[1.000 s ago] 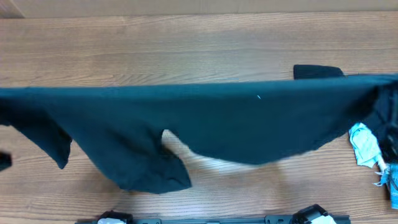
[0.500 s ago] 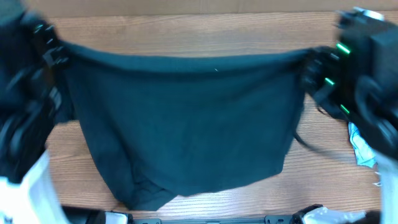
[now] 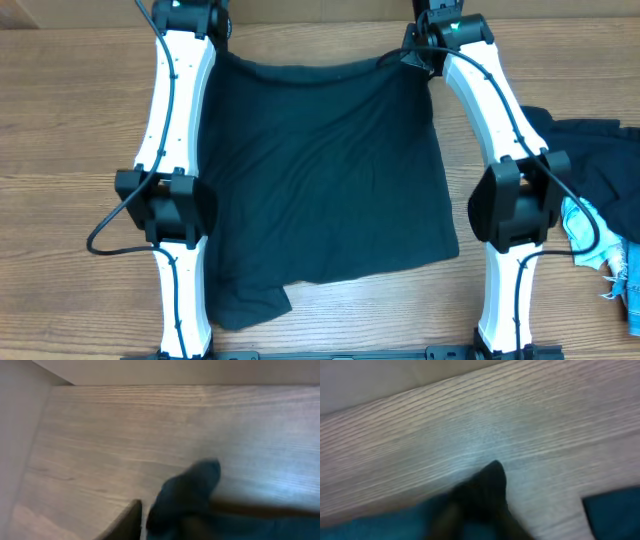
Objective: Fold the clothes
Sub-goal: 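Lay the T-shirt flat on the table and release both grippers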
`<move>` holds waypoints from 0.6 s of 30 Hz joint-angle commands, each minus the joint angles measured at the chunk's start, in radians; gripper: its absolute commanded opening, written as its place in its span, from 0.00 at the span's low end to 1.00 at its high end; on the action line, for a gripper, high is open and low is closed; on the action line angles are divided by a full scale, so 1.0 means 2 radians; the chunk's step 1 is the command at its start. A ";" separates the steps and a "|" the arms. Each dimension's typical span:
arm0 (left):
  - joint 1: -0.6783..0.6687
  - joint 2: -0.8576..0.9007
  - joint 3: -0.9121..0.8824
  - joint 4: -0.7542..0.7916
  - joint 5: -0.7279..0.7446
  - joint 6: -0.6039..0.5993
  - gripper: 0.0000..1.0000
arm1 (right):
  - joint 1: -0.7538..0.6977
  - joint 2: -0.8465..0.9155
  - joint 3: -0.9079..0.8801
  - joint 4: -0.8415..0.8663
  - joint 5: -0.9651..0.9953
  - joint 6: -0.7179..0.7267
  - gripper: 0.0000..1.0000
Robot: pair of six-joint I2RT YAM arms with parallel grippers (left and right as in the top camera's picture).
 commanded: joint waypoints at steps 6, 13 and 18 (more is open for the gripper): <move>0.035 -0.094 0.006 -0.019 -0.012 -0.003 1.00 | -0.077 -0.090 0.004 -0.048 -0.033 -0.045 0.93; 0.040 -0.296 0.006 -0.190 0.095 -0.088 1.00 | -0.091 -0.301 0.004 -0.161 -0.115 -0.047 0.97; 0.098 -0.258 -0.068 -0.242 0.207 -0.136 0.59 | -0.091 -0.311 -0.019 -0.278 -0.193 -0.045 0.50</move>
